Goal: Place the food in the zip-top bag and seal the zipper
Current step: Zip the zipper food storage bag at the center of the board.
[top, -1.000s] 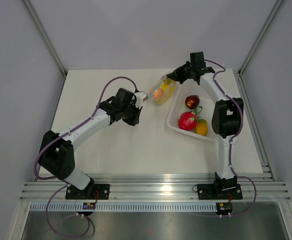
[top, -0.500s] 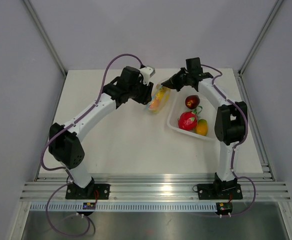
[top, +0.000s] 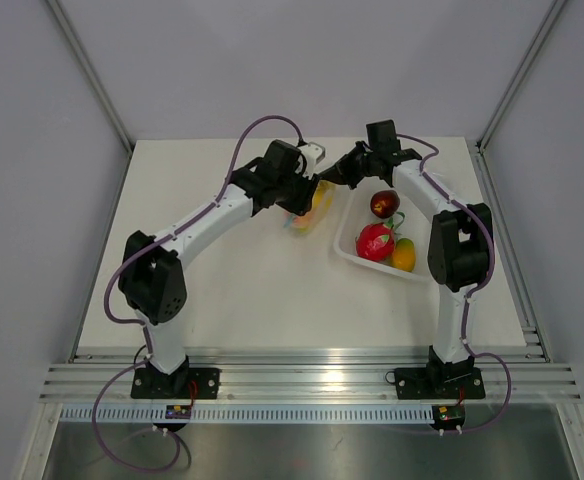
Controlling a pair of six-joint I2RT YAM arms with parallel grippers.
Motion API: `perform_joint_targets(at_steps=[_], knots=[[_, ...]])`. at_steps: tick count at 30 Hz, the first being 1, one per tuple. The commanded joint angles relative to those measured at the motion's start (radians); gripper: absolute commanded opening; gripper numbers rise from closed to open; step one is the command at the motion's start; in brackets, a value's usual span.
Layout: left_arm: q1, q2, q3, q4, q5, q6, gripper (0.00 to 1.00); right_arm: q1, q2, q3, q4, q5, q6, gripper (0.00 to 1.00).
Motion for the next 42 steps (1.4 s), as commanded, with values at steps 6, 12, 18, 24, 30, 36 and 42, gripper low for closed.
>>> perform_joint_targets(at_steps=[6, 12, 18, 24, 30, 36, 42], knots=[[0.002, 0.060, 0.053, 0.023, -0.068, -0.014, 0.38, -0.001, -0.074, -0.008, 0.044, -0.053, -0.015, 0.00], [0.002, -0.067, -0.062, 0.043, -0.089, -0.041, 0.42, -0.001, -0.065, -0.004, 0.041, -0.061, -0.009, 0.00], [0.003, -0.259, -0.309, 0.147, -0.147, -0.008, 0.60, -0.001, -0.051, 0.010, 0.046, -0.068, 0.002, 0.00], [0.003, -0.259, -0.367, 0.159, -0.074, -0.029, 0.54, -0.001, -0.042, 0.021, 0.050, -0.075, 0.005, 0.00], [0.002, -0.195, -0.335, 0.144, -0.049, -0.028, 0.52, -0.001, -0.059, 0.007, 0.055, -0.078, 0.007, 0.00], [-0.004, -0.126, -0.274, 0.146, -0.048, -0.044, 0.54, -0.001, -0.077, -0.017, 0.067, -0.076, 0.014, 0.00], [-0.007, -0.062, -0.206, 0.146, -0.075, -0.063, 0.50, 0.001, -0.091, -0.034, 0.079, -0.076, 0.017, 0.00]])
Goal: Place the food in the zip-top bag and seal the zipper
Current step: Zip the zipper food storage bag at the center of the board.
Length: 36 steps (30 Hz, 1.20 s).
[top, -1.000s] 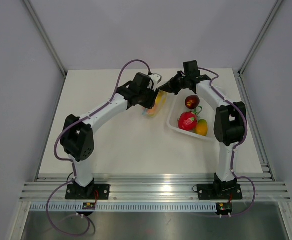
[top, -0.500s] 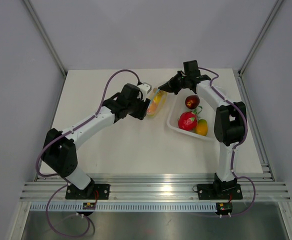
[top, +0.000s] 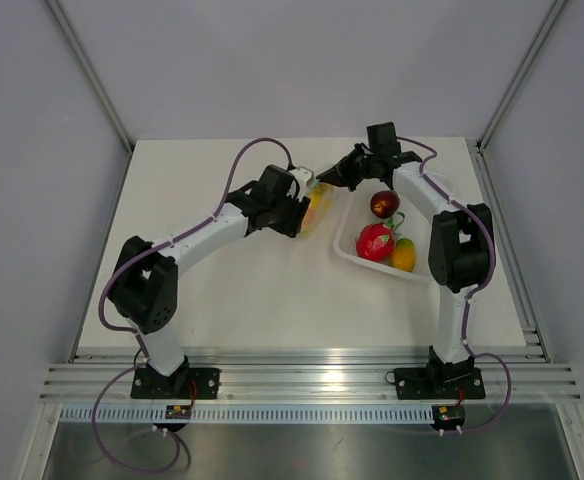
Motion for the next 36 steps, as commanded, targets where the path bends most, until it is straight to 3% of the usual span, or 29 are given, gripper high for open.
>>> perform_joint_targets(at_steps=[1, 8, 13, 20, 24, 27, 28, 29, 33, 36], knots=[[-0.005, 0.023, 0.076, 0.037, -0.005, -0.018, 0.49, 0.005, -0.083, -0.004, 0.053, -0.026, 0.012, 0.00], [-0.007, 0.086, 0.141, 0.002, 0.021, -0.009, 0.30, 0.011, -0.084, -0.015, 0.065, -0.036, 0.022, 0.00], [-0.007, 0.098, 0.162, -0.003, 0.021, -0.006, 0.00, 0.015, -0.081, -0.015, 0.074, -0.042, 0.025, 0.00], [-0.001, 0.015, 0.094, 0.087, 0.061, -0.044, 0.00, 0.020, -0.080, -0.013, 0.059, -0.042, -0.012, 0.00], [0.032, -0.066, 0.009, 0.188, 0.214, -0.087, 0.00, 0.020, -0.066, 0.021, -0.046, -0.039, -0.112, 0.00], [0.070, -0.078, 0.001, 0.197, 0.327, -0.122, 0.00, 0.019, -0.069, 0.028, -0.077, -0.040, -0.176, 0.23], [0.079, -0.079, -0.003, 0.201, 0.352, -0.131, 0.00, 0.019, -0.074, 0.027, -0.083, -0.043, -0.214, 0.37], [0.091, -0.083, -0.009, 0.214, 0.374, -0.147, 0.00, 0.022, -0.078, 0.025, -0.096, -0.037, -0.234, 0.42], [0.116, -0.089, -0.023, 0.221, 0.479, -0.164, 0.00, 0.029, -0.167, -0.021, -0.145, 0.024, -0.334, 0.55], [0.127, -0.089, -0.034, 0.221, 0.513, -0.164, 0.00, 0.038, -0.241, -0.080, -0.156, 0.081, -0.394, 0.56]])
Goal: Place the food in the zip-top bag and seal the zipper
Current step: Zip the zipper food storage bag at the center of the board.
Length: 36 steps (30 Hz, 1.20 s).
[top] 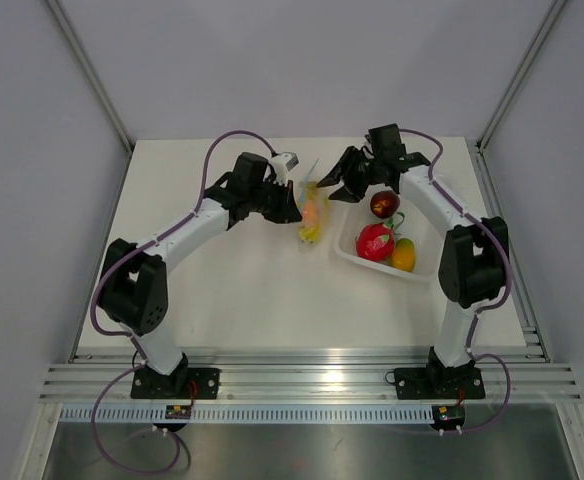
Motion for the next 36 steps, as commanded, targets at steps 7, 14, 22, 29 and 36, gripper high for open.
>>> perform_joint_targets(at_steps=[7, 14, 22, 29, 36], knots=[[0.013, -0.015, -0.021, 0.101, 0.162, -0.037, 0.00, 0.121, -0.185, -0.005, -0.141, 0.199, -0.234, 0.09], [0.024, -0.003, -0.013, 0.115, 0.173, -0.067, 0.00, 0.147, -0.198, -0.193, -0.077, 0.153, -0.132, 0.02], [0.025, 0.029, 0.012, 0.107, 0.217, -0.077, 0.00, 0.174, -0.209, -0.217, -0.020, 0.162, -0.092, 0.02], [0.024, 0.031, -0.004, 0.126, 0.278, -0.096, 0.00, 0.161, -0.046, -0.082, 0.038, 0.173, -0.038, 0.01], [0.035, 0.014, -0.045, 0.130, 0.300, -0.085, 0.00, 0.146, -0.036, 0.024, 0.032, 0.165, -0.050, 0.00]])
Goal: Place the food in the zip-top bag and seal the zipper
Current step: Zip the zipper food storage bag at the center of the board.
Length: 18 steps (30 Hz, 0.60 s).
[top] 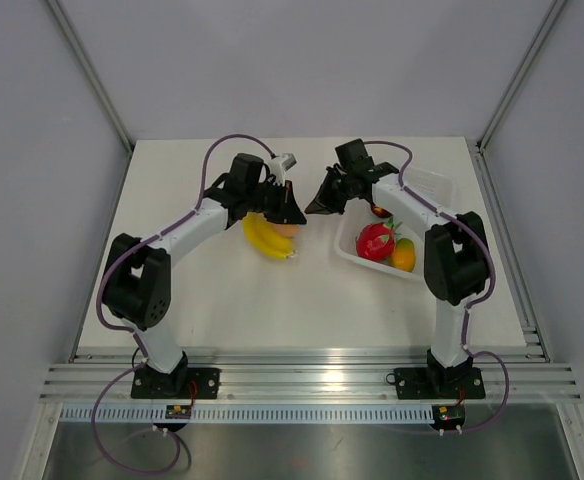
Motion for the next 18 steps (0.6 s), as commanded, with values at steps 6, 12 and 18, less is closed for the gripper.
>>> perform_joint_targets(at_steps=[6, 12, 18], knots=[[0.000, -0.018, -0.021, 0.046, 0.138, 0.006, 0.00, -0.006, -0.103, 0.086, 0.009, 0.005, -0.034, 0.00], [0.003, -0.037, -0.045, 0.012, 0.196, 0.069, 0.00, -0.011, -0.178, -0.043, 0.017, -0.043, -0.052, 0.01], [0.009, -0.116, -0.119, 0.030, 0.210, 0.095, 0.00, -0.012, -0.176, -0.041, -0.043, -0.155, -0.091, 0.01]])
